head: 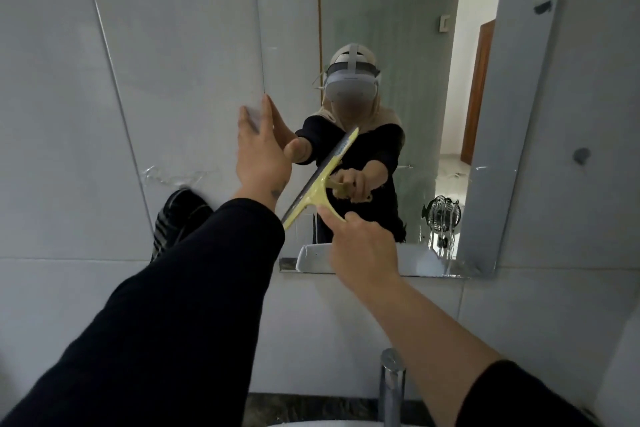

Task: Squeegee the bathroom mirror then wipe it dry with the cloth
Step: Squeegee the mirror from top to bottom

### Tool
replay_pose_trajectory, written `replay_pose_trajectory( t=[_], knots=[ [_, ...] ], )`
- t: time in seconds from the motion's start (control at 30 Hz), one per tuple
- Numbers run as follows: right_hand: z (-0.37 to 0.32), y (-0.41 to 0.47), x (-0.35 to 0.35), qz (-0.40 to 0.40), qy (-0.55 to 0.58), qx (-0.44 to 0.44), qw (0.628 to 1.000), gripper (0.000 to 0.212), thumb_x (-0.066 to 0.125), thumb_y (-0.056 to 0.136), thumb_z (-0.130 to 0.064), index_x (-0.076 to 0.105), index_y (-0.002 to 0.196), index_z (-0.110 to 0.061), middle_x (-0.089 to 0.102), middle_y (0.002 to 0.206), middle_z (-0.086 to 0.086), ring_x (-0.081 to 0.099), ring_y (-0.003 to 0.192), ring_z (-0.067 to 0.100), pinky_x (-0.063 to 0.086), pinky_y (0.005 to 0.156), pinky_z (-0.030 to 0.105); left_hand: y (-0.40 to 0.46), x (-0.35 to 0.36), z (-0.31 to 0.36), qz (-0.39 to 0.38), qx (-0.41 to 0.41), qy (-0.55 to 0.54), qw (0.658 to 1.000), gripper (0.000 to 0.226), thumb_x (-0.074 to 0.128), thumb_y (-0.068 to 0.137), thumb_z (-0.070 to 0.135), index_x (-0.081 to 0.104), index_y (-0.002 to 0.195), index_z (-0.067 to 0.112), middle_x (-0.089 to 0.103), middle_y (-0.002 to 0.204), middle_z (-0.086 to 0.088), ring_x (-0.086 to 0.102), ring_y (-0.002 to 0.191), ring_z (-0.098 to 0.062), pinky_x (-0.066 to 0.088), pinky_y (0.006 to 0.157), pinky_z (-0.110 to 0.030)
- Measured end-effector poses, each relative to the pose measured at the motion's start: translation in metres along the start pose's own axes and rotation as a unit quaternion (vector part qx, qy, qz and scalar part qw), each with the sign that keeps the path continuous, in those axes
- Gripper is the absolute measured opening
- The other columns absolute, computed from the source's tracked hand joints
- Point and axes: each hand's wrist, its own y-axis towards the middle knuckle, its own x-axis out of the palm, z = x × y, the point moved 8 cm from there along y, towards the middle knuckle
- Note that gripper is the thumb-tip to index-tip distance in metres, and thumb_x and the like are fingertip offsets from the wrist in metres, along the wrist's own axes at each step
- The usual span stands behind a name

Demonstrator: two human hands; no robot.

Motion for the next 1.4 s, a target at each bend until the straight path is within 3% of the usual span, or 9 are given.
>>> replay_pose_trajectory(
  t=[0.13, 0.23, 0.37, 0.5, 0.77, 0.9, 1.1, 1.2, 1.4],
  knots=[
    [0.031, 0.001, -0.009, -0.022, -0.073, -0.006, 0.997, 0.067, 0.044, 0.089, -0.011, 0.022, 0.145, -0.041, 0.056, 0.101, 0.005, 0.047, 0.065, 0.025, 0.034, 0.053, 0.029, -0.001, 0.001, 0.0, 0.001, 0.004, 0.004, 1.0, 0.085, 0.06, 0.09, 0.038, -0.002, 0.148, 0.041, -0.005, 0.161, -0.004, 0.007, 0.147, -0.025, 0.034, 0.109, -0.052],
    [0.052, -0.004, -0.017, -0.018, -0.103, 0.006, 0.994, 0.066, 0.042, 0.09, -0.012, 0.024, 0.145, -0.044, 0.052, 0.094, 0.002, 0.041, 0.062, 0.022, 0.024, 0.046, 0.027, -0.007, -0.001, 0.007, 0.021, 0.025, 0.041, 0.999, 0.082, 0.056, 0.093, 0.037, -0.002, 0.15, 0.032, -0.007, 0.16, -0.009, 0.007, 0.147, -0.027, 0.02, 0.114, -0.057],
    [0.075, -0.011, -0.027, -0.001, -0.106, 0.025, 0.994, 0.06, 0.04, 0.093, -0.017, 0.027, 0.143, -0.048, 0.054, 0.091, 0.0, 0.049, 0.066, 0.022, 0.028, 0.05, 0.027, -0.028, 0.005, 0.027, 0.046, 0.132, 0.099, 0.985, 0.073, 0.054, 0.094, 0.032, 0.008, 0.151, 0.027, -0.005, 0.16, -0.01, 0.001, 0.148, -0.027, 0.01, 0.116, -0.058],
    [0.1, -0.02, -0.035, 0.018, -0.097, 0.053, 0.994, 0.054, 0.034, 0.098, -0.02, 0.027, 0.142, -0.05, 0.048, 0.081, -0.001, 0.05, 0.064, 0.023, 0.031, 0.049, 0.027, -0.049, 0.027, 0.037, 0.007, 0.228, 0.131, 0.965, 0.066, 0.051, 0.095, 0.033, 0.015, 0.151, 0.029, -0.004, 0.161, -0.007, -0.001, 0.148, -0.024, 0.008, 0.117, -0.053],
    [0.169, -0.045, -0.05, 0.066, -0.047, 0.141, 0.987, 0.039, 0.035, 0.101, -0.034, 0.039, 0.136, -0.05, 0.063, 0.073, 0.003, 0.053, 0.057, 0.023, 0.041, 0.048, 0.027, -0.059, 0.041, 0.035, -0.016, 0.249, 0.093, 0.964, 0.077, 0.063, 0.085, 0.012, 0.023, 0.15, 0.023, 0.0, 0.16, -0.014, 0.002, 0.147, -0.033, 0.032, 0.11, -0.053],
    [0.181, -0.055, -0.044, 0.094, 0.031, 0.181, 0.978, 0.037, 0.041, 0.099, -0.03, 0.048, 0.133, -0.043, 0.054, 0.057, -0.001, 0.045, 0.047, 0.015, 0.031, 0.04, 0.022, -0.057, 0.044, 0.033, -0.016, 0.237, 0.089, 0.967, 0.085, 0.069, 0.081, 0.008, 0.021, 0.149, 0.026, 0.0, 0.16, -0.012, 0.0, 0.147, -0.032, 0.045, 0.098, -0.055],
    [0.182, -0.076, -0.013, 0.122, 0.19, 0.273, 0.935, 0.034, 0.043, 0.098, -0.022, 0.06, 0.126, -0.032, 0.053, 0.058, -0.012, 0.039, 0.046, 0.009, 0.029, 0.041, 0.024, -0.055, 0.045, 0.031, -0.023, 0.232, 0.111, 0.966, 0.086, 0.07, 0.082, 0.015, 0.019, 0.15, 0.027, -0.002, 0.16, -0.012, -0.001, 0.147, -0.031, 0.046, 0.098, -0.053],
    [0.175, -0.081, 0.002, 0.13, 0.256, 0.311, 0.906, 0.035, 0.042, 0.099, -0.021, 0.058, 0.128, -0.033, 0.062, 0.069, -0.004, 0.04, 0.047, 0.009, 0.031, 0.041, 0.024, -0.056, 0.045, 0.031, -0.024, 0.234, 0.119, 0.965, 0.086, 0.071, 0.082, 0.018, 0.019, 0.15, 0.028, -0.002, 0.16, -0.011, 0.0, 0.147, -0.031, 0.047, 0.096, -0.054],
    [0.139, -0.087, 0.036, 0.119, 0.308, 0.324, 0.887, 0.036, 0.04, 0.1, -0.022, 0.054, 0.132, -0.032, 0.06, 0.059, -0.003, 0.035, 0.042, 0.009, 0.034, 0.04, 0.024, -0.058, 0.044, 0.035, -0.025, 0.236, 0.127, 0.963, 0.084, 0.068, 0.084, 0.02, 0.018, 0.15, 0.028, -0.002, 0.16, -0.011, -0.001, 0.147, -0.031, 0.048, 0.095, -0.054]
  ],
)
